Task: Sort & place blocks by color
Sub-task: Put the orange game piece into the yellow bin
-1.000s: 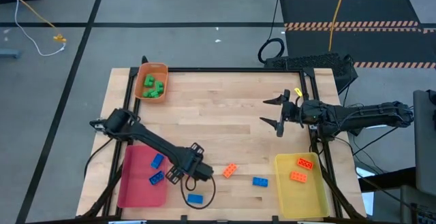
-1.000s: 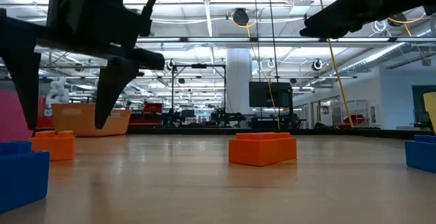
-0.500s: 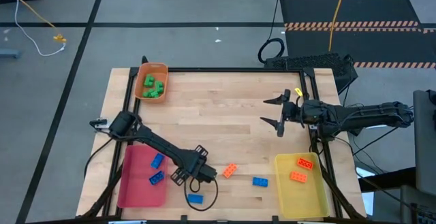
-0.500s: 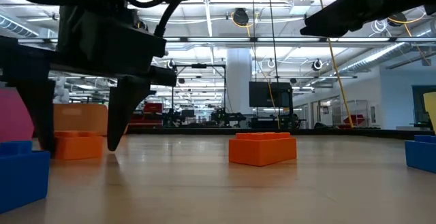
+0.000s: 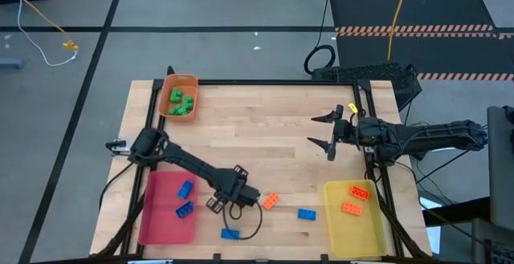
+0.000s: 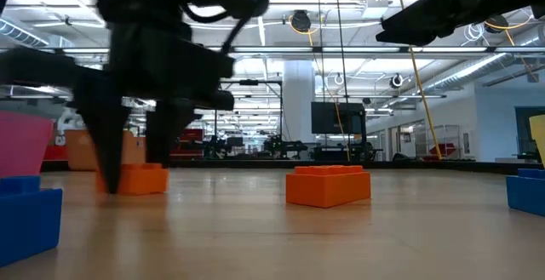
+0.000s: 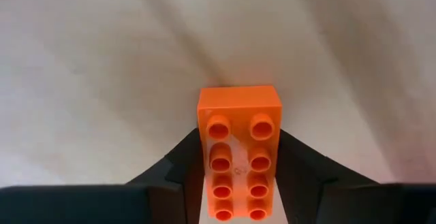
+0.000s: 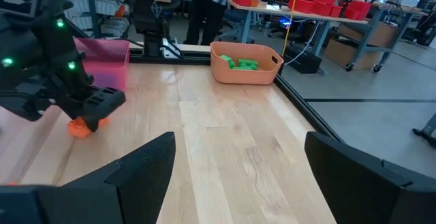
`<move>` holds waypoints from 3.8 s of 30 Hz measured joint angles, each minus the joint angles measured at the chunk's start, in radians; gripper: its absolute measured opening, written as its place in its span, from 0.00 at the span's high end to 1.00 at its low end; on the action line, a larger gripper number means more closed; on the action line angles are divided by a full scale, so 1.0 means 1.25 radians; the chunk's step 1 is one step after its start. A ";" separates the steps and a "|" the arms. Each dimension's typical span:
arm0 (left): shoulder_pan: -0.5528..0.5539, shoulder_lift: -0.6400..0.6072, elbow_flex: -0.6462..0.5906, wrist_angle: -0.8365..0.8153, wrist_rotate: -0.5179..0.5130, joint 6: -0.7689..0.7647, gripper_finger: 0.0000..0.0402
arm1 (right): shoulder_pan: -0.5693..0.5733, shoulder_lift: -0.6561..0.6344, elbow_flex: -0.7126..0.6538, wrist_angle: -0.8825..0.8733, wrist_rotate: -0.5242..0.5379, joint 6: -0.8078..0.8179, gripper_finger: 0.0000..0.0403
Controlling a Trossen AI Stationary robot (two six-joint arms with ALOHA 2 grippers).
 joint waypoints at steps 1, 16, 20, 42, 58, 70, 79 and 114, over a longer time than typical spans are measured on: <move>0.009 0.001 0.007 0.000 -0.010 -0.007 0.66 | 0.000 0.000 0.000 0.000 0.000 0.000 0.21; 0.169 0.001 0.265 0.017 0.008 -0.093 0.66 | 0.000 0.000 0.000 -0.045 -0.110 -0.051 0.21; 0.212 0.001 0.324 0.061 0.029 -0.059 0.66 | 0.002 0.000 0.000 -0.042 -0.145 -0.055 0.21; 0.290 0.000 0.348 0.419 -0.329 0.033 0.66 | -0.001 0.132 -0.001 0.147 0.083 0.242 0.21; 0.273 0.000 0.347 0.398 -0.373 0.034 0.66 | -0.050 0.287 0.000 0.339 0.080 0.281 0.21; 0.266 0.000 0.347 0.397 -0.384 0.034 0.66 | -0.075 0.354 0.000 0.430 0.075 0.261 0.30; 0.261 0.001 0.347 0.424 -0.364 0.023 0.40 | -0.077 0.355 0.000 0.408 0.089 0.184 0.77; 0.253 0.001 0.347 0.280 -0.226 -0.127 0.35 | 0.113 -0.058 0.000 -0.451 -0.511 0.505 0.79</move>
